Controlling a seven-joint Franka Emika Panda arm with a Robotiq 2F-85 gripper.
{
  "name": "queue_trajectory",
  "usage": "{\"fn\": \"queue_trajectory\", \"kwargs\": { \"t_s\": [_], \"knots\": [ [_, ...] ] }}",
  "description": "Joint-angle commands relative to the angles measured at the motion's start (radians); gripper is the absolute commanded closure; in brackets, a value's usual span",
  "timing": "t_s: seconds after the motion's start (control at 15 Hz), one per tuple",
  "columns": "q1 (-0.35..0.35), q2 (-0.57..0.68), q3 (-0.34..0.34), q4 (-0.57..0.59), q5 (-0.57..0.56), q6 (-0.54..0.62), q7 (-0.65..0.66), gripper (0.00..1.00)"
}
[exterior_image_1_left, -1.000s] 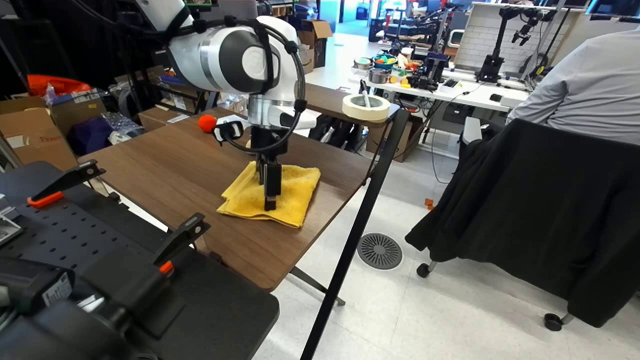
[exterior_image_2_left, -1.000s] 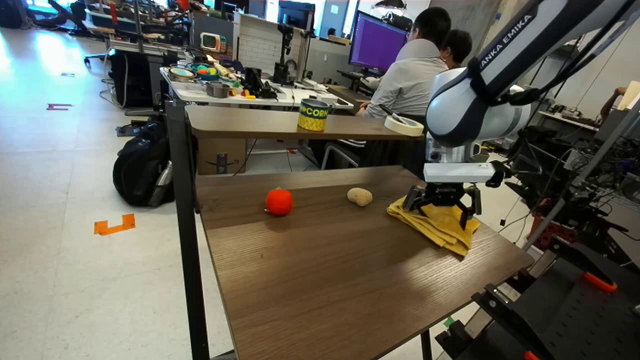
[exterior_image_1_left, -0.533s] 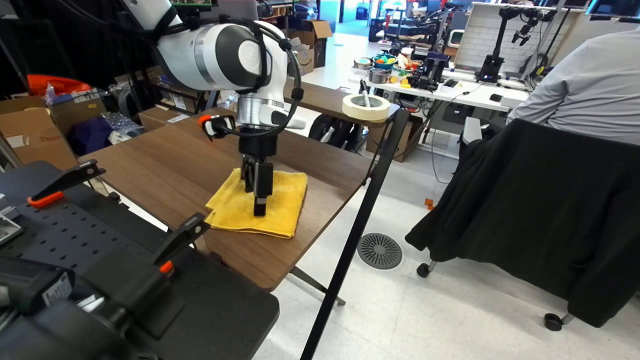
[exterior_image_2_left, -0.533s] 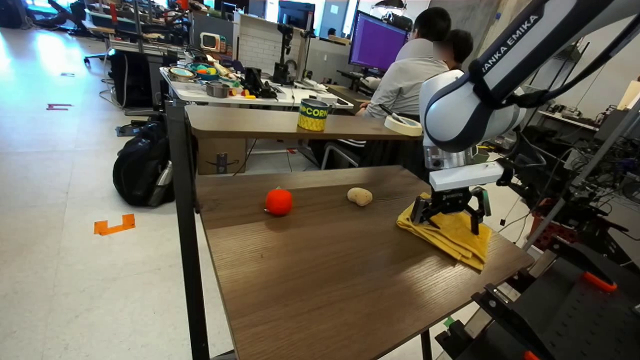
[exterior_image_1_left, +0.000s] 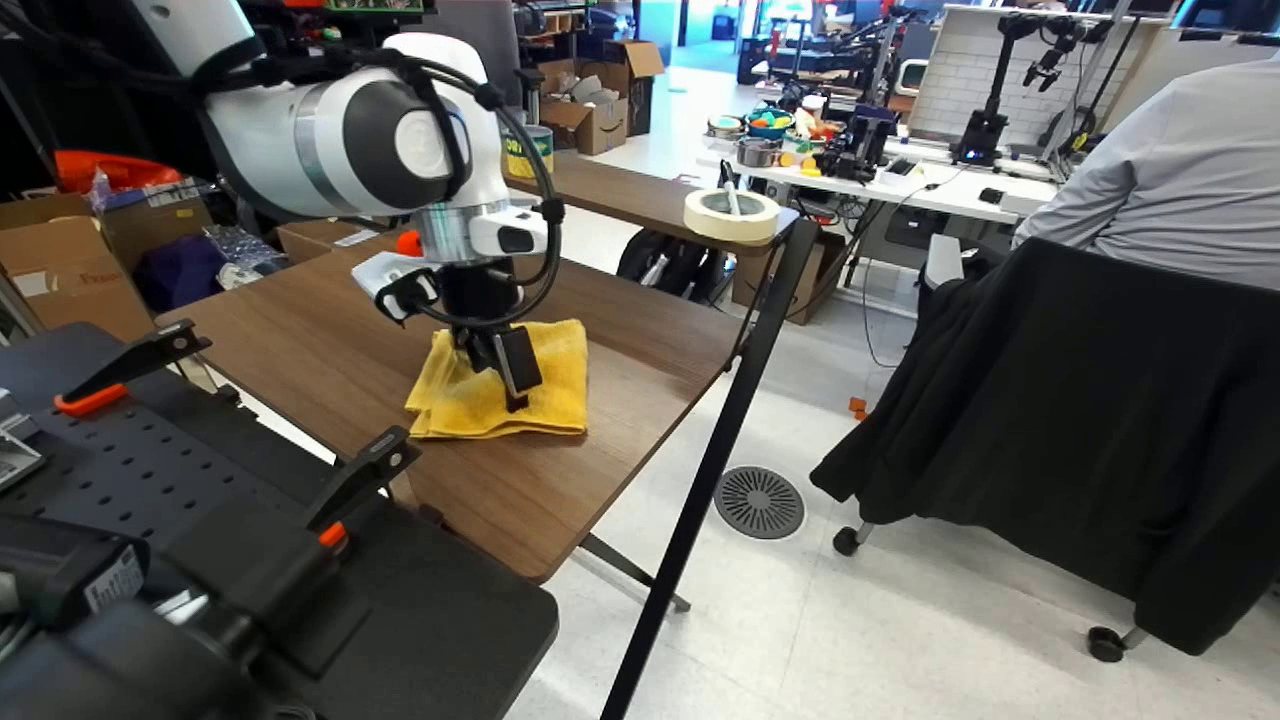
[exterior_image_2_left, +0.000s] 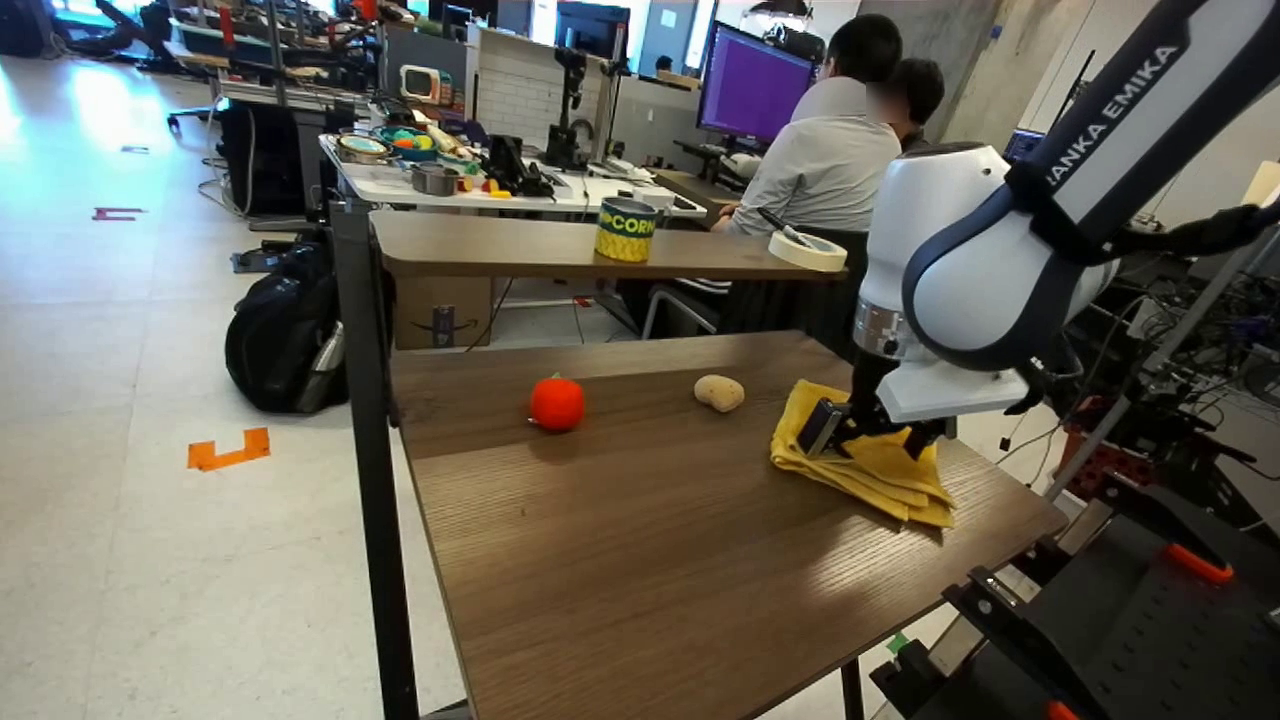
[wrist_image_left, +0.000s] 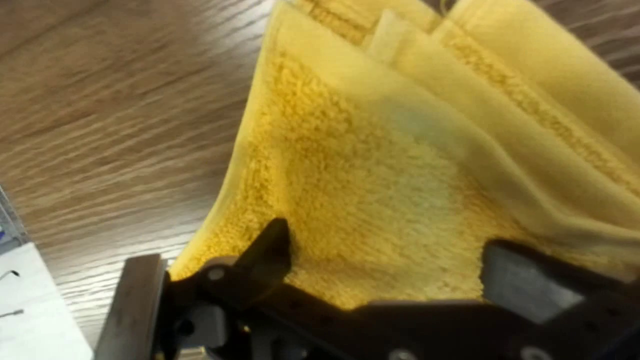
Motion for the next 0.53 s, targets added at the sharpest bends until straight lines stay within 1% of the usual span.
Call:
{"fn": "queue_trajectory", "kwargs": {
  "t_s": [0.0,0.07,0.2,0.27,0.33,0.4,0.47],
  "knots": [
    [0.076,0.008,0.029,-0.137,0.004,0.268,-0.036,0.00],
    [0.075,0.006,0.059,-0.178,0.022,0.340,-0.072,0.00],
    [0.071,-0.004,0.126,-0.237,0.047,0.432,-0.143,0.00],
    [0.057,-0.006,0.165,-0.258,0.055,0.470,-0.184,0.00],
    [0.084,-0.030,0.091,-0.204,0.091,0.401,-0.171,0.00],
    [0.086,-0.037,0.108,-0.221,0.112,0.420,-0.182,0.00],
    [0.093,-0.039,0.104,-0.220,0.125,0.418,-0.187,0.00]
  ]
}}
